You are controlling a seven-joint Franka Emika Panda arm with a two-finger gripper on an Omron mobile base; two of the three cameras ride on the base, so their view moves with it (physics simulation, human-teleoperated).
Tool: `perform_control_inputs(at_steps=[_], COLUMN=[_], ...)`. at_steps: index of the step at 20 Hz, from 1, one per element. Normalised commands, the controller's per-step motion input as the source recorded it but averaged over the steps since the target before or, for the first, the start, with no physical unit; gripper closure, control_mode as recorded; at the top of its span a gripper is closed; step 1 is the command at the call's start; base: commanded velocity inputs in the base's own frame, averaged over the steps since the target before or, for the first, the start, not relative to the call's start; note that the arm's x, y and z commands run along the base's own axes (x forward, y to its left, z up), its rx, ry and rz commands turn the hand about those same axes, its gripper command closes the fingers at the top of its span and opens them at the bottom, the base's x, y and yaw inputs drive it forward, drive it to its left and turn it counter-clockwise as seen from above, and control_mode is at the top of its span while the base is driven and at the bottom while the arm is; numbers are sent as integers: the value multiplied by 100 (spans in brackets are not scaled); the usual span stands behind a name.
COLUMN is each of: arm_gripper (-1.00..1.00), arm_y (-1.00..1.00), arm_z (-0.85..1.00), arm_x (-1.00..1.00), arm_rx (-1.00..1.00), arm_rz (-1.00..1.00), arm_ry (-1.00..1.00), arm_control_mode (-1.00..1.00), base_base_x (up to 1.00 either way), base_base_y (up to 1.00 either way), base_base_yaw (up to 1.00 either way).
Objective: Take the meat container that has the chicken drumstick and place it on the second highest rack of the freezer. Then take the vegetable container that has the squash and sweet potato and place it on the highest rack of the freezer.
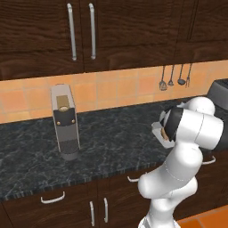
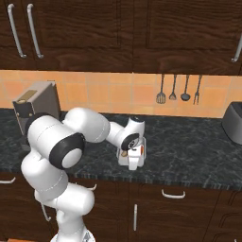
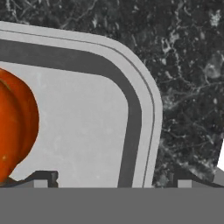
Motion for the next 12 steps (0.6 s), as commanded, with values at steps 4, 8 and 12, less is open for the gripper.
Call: perform_control_inputs(at_steps=[4,8,12], arm_gripper=[-100,-100,-100], arm_y=[0,-2,-28], arm_z=[-38,-47,-22], arm_x=[0,-1,-47], arm_rx=[-4,-2,0], arm_rz=[0,0,1], arm_ry=[0,0,0], arm_control_mode=[-100,-100,-100], base_base_x=[0,0,0], base_base_y=[0,0,0], base_base_yaw=[0,0,0])
